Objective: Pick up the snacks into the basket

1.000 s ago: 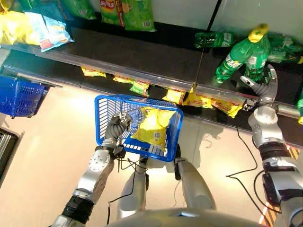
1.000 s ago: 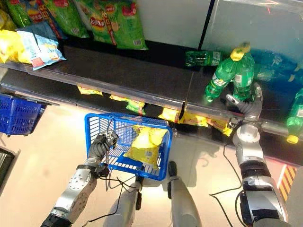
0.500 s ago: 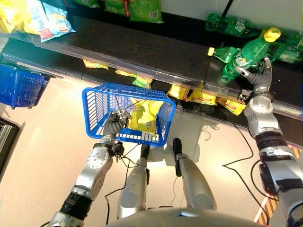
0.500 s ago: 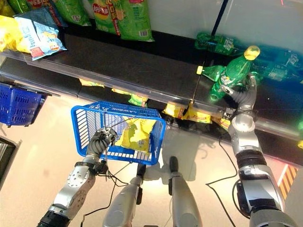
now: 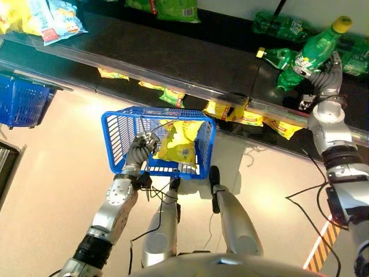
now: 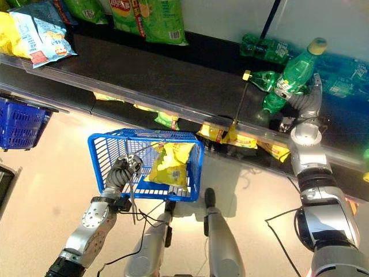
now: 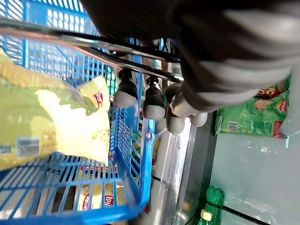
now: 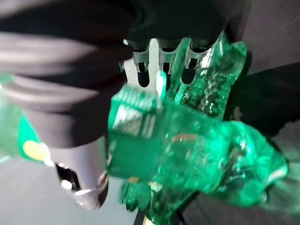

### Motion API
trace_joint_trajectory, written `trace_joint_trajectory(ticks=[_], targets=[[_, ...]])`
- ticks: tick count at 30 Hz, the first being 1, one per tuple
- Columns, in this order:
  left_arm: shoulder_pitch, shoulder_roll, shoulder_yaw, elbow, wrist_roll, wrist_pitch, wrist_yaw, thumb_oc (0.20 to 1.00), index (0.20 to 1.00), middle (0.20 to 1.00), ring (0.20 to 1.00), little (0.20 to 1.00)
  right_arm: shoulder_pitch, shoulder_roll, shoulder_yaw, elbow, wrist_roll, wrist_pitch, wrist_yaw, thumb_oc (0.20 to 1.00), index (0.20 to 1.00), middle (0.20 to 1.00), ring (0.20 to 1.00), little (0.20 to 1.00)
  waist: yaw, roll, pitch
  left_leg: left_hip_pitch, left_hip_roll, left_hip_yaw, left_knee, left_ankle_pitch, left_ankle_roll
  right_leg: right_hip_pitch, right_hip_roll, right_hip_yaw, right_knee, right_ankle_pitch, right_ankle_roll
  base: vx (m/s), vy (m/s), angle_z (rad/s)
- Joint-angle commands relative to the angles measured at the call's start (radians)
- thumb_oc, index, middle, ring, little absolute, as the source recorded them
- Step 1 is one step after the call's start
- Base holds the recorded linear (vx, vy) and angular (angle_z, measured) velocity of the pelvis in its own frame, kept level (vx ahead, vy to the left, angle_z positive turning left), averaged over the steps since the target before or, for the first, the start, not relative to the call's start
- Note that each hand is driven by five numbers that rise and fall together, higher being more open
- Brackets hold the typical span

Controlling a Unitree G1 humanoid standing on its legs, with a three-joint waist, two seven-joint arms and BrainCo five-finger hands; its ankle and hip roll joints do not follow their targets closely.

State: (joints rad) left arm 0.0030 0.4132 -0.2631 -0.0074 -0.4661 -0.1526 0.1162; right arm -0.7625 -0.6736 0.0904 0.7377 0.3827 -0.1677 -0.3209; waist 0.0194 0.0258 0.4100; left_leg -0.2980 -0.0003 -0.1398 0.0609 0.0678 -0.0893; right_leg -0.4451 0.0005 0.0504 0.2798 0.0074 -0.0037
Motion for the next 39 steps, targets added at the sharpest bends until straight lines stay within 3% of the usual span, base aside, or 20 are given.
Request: trace_joint_trajectory(ticks=[1, 15, 16, 17, 18, 19, 31, 39], targets=[[-0.002, 0.045, 0.008, -0.235, -0.004, -0.154, -0.004, 0.2, 0.2, 0.2, 0.2, 0.2, -0.048, -0.023, 0.035, -0.015, 0.009, -0.04, 0.007, 1.0, 1.0, 1.0, 1.0, 1.0, 0.015, -0.039, -0.071, -0.001, -0.056, 0.01, 0.044, -0.072, 0.059, 0.017, -0.043, 0.028, -0.09, 0.029, 0.127, 0.0, 0.012, 0.05], [-0.017, 0.059, -0.017, -0.242, -0.025, -0.146, -0.02, 0.2, 0.2, 0.2, 0.2, 0.2, -0.209, -0.001, 0.101, 0.115, 0.261, -0.045, 0.107, 1.0, 1.0, 1.0, 1.0, 1.0, 0.05, -0.021, -0.042, -0.045, -0.073, -0.021, 0.061, -0.058, 0.052, -0.005, -0.055, 0.014, -0.093, 0.037, 0.127, -0.01, 0.0, 0.02], [-0.018, 0.059, -0.017, -0.242, -0.025, -0.146, -0.02, 0.2, 0.2, 0.2, 0.2, 0.2, -0.21, -0.001, 0.102, 0.116, 0.262, -0.045, 0.107, 0.95, 0.95, 0.95, 0.95, 0.95, 0.048, -0.021, -0.042, -0.046, -0.073, -0.023, 0.062, -0.058, 0.052, -0.005, -0.056, 0.013, -0.093, 0.037, 0.127, -0.01, -0.012, 0.19], [-0.02, 0.057, -0.017, -0.242, -0.025, -0.145, -0.02, 0.2, 0.2, 0.2, 0.2, 0.2, -0.214, 0.001, 0.098, 0.115, 0.272, -0.047, 0.107, 0.752, 0.752, 0.752, 0.752, 0.752, 0.052, -0.019, -0.041, -0.049, -0.075, -0.025, 0.062, -0.056, 0.052, -0.005, -0.056, 0.011, -0.094, 0.037, 0.128, -0.01, -0.004, 0.19], [-0.024, 0.056, -0.016, -0.241, -0.027, -0.146, -0.019, 0.2, 0.2, 0.2, 0.2, 0.2, -0.215, -0.001, 0.094, 0.115, 0.278, -0.049, 0.107, 0.238, 0.238, 0.238, 0.238, 0.238, 0.054, -0.018, -0.04, -0.051, -0.077, -0.028, 0.062, -0.055, 0.052, -0.006, -0.057, 0.01, -0.093, 0.038, 0.128, 0.0, -0.006, 0.16], [-0.023, 0.055, -0.015, -0.241, -0.028, -0.146, -0.021, 0.2, 0.2, 0.2, 0.2, 0.2, -0.212, -0.003, 0.092, 0.106, 0.286, -0.053, 0.11, 0.2, 0.2, 0.2, 0.2, 0.2, 0.056, -0.016, -0.041, -0.052, -0.077, -0.032, 0.062, -0.054, 0.052, -0.007, -0.059, 0.007, -0.094, 0.037, 0.128, 0.0, -0.003, 0.12], [-0.042, 0.038, -0.01, -0.222, -0.023, -0.154, -0.007, 0.2, 0.2, 0.2, 0.2, 0.2, -0.116, 0.03, 0.054, -0.088, 0.258, -0.098, 0.085, 0.2, 0.2, 0.2, 0.2, 0.2, 0.053, -0.021, -0.034, -0.062, -0.085, -0.044, 0.079, -0.062, 0.055, -0.001, -0.066, 0.002, -0.097, 0.035, 0.127, 0.0, 0.006, 0.06], [-0.057, 0.003, 0.037, -0.192, -0.003, -0.154, 0.008, 0.2, 0.2, 0.2, 0.2, 0.2, 0.194, 0.12, -0.077, -0.506, 0.073, -0.151, 0.043, 0.2, 0.2, 0.2, 0.2, 0.2, 0.016, -0.049, -0.097, 0.005, -0.071, -0.042, 0.05, -0.073, 0.061, 0.077, -0.071, 0.004, -0.137, 0.033, 0.134, 0.05, 0.002, -0.01]])
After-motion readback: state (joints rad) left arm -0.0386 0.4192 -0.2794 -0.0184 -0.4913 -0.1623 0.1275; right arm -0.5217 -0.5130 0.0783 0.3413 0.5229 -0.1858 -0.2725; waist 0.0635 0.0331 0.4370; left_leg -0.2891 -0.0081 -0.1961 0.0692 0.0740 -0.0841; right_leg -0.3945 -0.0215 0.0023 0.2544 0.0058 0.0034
